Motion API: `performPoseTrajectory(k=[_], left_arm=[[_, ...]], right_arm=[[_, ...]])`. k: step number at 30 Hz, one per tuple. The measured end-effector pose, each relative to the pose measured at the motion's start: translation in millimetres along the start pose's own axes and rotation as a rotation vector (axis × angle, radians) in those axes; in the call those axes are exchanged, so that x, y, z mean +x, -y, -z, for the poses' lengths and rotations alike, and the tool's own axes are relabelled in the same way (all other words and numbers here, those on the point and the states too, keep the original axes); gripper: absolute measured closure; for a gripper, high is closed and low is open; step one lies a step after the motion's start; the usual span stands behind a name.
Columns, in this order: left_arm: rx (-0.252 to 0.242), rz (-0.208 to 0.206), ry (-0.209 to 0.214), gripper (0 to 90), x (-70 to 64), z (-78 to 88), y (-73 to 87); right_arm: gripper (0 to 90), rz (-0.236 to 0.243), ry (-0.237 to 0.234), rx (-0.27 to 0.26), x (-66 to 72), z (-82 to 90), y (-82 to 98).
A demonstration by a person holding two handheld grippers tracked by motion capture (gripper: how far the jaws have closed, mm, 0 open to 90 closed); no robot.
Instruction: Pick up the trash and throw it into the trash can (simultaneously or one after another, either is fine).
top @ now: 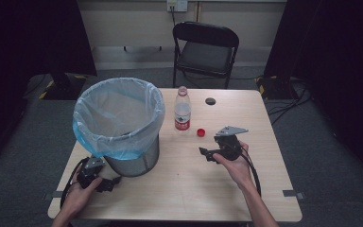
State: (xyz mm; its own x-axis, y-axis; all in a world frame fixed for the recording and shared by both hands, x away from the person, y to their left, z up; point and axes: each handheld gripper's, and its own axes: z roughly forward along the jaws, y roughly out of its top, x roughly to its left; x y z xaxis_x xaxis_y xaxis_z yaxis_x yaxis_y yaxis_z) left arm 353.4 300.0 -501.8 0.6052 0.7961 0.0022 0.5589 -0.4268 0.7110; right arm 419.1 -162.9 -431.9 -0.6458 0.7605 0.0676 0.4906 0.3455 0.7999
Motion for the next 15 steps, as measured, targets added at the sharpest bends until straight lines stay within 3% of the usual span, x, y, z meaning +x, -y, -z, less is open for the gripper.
performPoseTrajectory(k=[8, 15], left_arm=[[0.001, 0.001, 0.001, 0.0, -0.1, 0.0, 0.0], [-0.001, -0.001, -0.003, 0.0, 0.0, 0.1, 0.0]], right_arm=[[19.4, 0.005, -0.015, -0.002, -3.7, -8.0, -9.2], [18.2, 0.025, -0.01, -0.002, -7.7, -18.1, -28.0]])
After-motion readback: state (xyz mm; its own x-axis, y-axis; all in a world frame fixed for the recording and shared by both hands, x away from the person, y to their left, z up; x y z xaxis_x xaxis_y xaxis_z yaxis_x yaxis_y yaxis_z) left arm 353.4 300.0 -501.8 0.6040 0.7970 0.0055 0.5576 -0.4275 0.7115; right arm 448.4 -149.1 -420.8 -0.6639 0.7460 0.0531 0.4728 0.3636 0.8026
